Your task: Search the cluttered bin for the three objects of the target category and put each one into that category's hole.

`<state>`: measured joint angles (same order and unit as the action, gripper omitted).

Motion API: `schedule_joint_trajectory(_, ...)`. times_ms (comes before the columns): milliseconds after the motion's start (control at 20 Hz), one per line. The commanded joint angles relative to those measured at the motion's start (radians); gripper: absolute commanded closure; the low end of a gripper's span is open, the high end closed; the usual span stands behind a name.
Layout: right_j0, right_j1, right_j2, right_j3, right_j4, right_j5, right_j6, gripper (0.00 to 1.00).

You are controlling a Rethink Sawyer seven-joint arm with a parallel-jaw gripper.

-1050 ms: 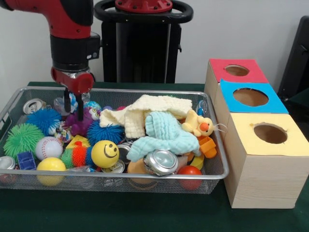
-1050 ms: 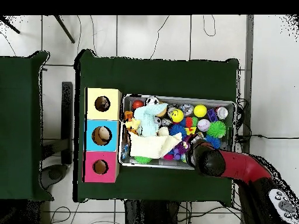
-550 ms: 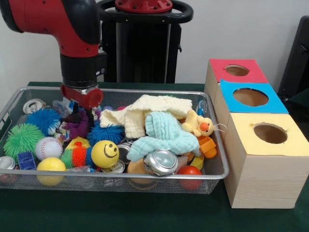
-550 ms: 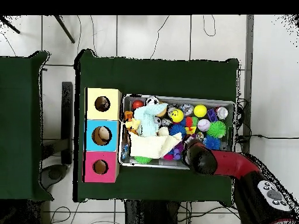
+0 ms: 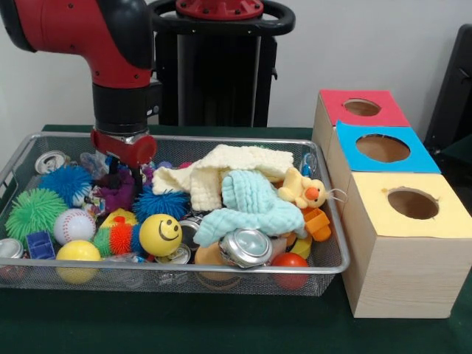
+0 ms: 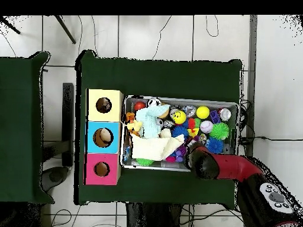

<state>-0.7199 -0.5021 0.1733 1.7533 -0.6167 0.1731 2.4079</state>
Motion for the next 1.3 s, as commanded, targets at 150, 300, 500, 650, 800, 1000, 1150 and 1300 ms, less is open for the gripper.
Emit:
schedule_joint_trajectory(150,-0.003,0.051,-0.002,-0.048,-0.087,-0.011,-0.057,0.00)
schedule_joint_trajectory(300,0.026,0.046,-0.025,-0.027,-0.080,-0.003,-0.027,1.00)
schedule_joint_trajectory(500,0.121,0.031,-0.093,0.010,-0.047,-0.033,0.065,1.00)
schedule_joint_trajectory(650,0.158,0.014,-0.100,0.039,-0.012,-0.036,0.095,1.00)
schedule_joint_trajectory(800,0.187,-0.028,-0.084,0.089,0.034,-0.025,0.117,1.00)
schedule_joint_trajectory(1000,0.210,-0.072,-0.061,0.127,0.093,0.016,0.124,1.00)
schedule_joint_trajectory(1150,0.225,-0.083,-0.060,0.142,0.119,0.019,0.127,1.00)
schedule_joint_trajectory(1300,0.238,-0.095,-0.058,0.153,0.144,0.031,0.120,1.00)
